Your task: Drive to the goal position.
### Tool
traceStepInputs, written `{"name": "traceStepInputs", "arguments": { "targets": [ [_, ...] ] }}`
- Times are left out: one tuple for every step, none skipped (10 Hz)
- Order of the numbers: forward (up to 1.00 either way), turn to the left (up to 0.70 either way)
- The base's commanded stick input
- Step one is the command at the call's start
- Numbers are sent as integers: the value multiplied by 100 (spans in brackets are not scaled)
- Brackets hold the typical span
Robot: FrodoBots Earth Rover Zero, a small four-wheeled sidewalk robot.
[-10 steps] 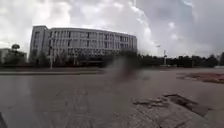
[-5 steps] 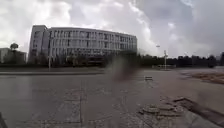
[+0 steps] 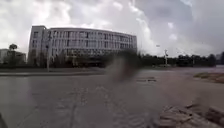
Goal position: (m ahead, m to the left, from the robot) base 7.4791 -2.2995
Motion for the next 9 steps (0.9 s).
{"name": "traceStepInputs", "arguments": {
  "targets": [
    [70,0],
    [70,0],
    [70,0],
    [70,0],
    [70,0],
    [70,0],
    [70,-1],
    [70,-14],
    [70,-31]
  ]
}}
